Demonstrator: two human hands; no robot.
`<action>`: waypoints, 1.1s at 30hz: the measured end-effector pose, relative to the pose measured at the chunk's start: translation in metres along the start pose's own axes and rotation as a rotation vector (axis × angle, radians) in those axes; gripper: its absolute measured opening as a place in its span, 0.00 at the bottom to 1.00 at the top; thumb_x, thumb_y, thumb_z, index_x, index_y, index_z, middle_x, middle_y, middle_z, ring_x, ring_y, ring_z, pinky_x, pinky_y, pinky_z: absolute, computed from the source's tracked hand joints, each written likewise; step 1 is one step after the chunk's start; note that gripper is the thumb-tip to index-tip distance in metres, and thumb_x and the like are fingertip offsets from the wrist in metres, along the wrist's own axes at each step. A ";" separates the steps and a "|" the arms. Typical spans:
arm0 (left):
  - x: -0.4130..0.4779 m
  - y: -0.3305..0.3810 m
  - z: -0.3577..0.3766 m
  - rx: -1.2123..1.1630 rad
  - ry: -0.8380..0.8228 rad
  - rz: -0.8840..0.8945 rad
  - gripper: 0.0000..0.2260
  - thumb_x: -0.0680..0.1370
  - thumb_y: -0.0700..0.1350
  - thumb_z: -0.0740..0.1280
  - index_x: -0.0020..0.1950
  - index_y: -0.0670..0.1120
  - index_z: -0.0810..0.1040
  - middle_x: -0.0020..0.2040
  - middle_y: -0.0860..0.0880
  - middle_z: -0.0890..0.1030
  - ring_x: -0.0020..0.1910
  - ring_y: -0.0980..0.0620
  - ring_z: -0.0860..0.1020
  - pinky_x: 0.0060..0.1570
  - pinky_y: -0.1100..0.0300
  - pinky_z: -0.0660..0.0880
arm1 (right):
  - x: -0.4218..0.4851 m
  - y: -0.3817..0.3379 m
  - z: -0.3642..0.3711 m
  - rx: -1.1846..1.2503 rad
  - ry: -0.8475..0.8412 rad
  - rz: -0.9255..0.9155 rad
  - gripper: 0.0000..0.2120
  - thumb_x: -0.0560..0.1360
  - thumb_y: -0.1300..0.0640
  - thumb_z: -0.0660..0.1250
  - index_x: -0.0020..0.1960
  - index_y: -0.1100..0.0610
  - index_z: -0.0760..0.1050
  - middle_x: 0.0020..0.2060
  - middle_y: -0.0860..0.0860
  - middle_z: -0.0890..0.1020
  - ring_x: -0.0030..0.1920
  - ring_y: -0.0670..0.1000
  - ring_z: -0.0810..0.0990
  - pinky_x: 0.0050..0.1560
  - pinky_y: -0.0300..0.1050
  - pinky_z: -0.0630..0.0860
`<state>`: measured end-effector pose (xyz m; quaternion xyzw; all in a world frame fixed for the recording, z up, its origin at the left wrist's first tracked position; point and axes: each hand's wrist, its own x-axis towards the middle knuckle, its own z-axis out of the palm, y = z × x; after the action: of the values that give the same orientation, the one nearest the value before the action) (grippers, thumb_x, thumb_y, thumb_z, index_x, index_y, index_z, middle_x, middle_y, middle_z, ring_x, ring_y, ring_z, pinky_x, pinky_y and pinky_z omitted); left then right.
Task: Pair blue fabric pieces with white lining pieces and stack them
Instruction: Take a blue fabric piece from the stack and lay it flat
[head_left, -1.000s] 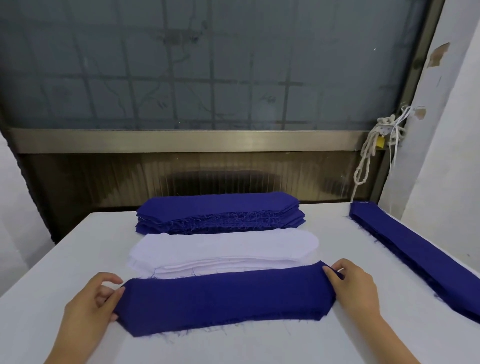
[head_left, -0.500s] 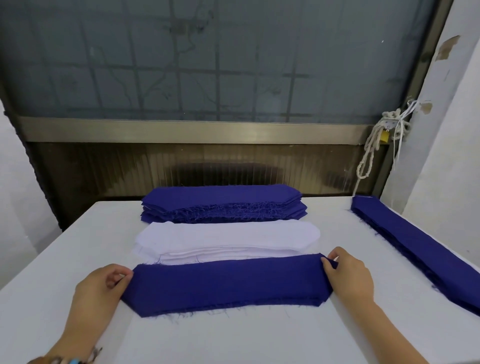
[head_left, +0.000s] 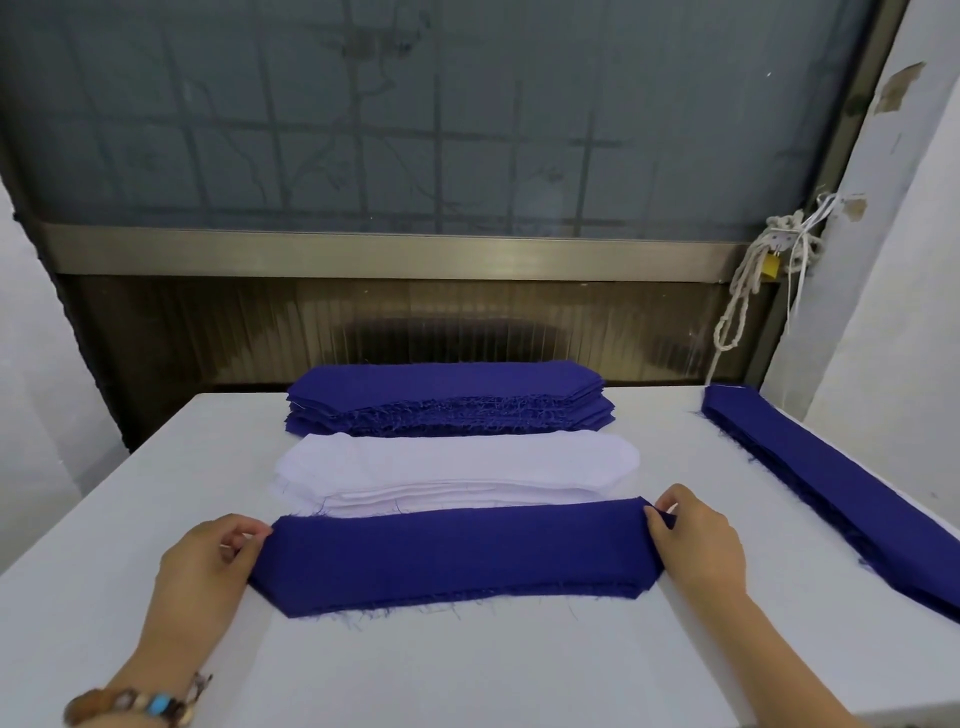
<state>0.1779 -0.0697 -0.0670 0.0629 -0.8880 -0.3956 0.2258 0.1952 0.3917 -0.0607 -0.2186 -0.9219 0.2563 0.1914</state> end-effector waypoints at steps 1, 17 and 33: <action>0.000 0.000 0.001 0.008 -0.006 0.007 0.13 0.76 0.34 0.67 0.38 0.51 0.81 0.36 0.50 0.81 0.37 0.50 0.79 0.36 0.77 0.67 | 0.000 -0.001 0.000 -0.013 -0.004 0.001 0.07 0.79 0.51 0.62 0.45 0.53 0.70 0.32 0.48 0.77 0.32 0.49 0.75 0.29 0.42 0.65; -0.004 0.007 0.000 -0.132 -0.113 0.249 0.14 0.75 0.32 0.69 0.47 0.52 0.83 0.45 0.55 0.81 0.45 0.60 0.78 0.43 0.74 0.71 | -0.010 -0.011 -0.005 0.013 0.059 -0.360 0.03 0.78 0.62 0.65 0.48 0.56 0.77 0.46 0.50 0.73 0.46 0.51 0.72 0.46 0.40 0.70; 0.004 0.014 0.001 -0.017 -0.362 0.286 0.14 0.73 0.41 0.74 0.43 0.63 0.84 0.45 0.62 0.81 0.46 0.59 0.77 0.46 0.67 0.72 | -0.005 -0.025 -0.006 -0.066 -0.346 -0.440 0.10 0.77 0.46 0.66 0.43 0.51 0.70 0.37 0.46 0.73 0.37 0.45 0.71 0.38 0.36 0.68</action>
<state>0.1748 -0.0605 -0.0563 -0.1375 -0.9105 -0.3719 0.1173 0.1943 0.3728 -0.0433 0.0279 -0.9740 0.2121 0.0749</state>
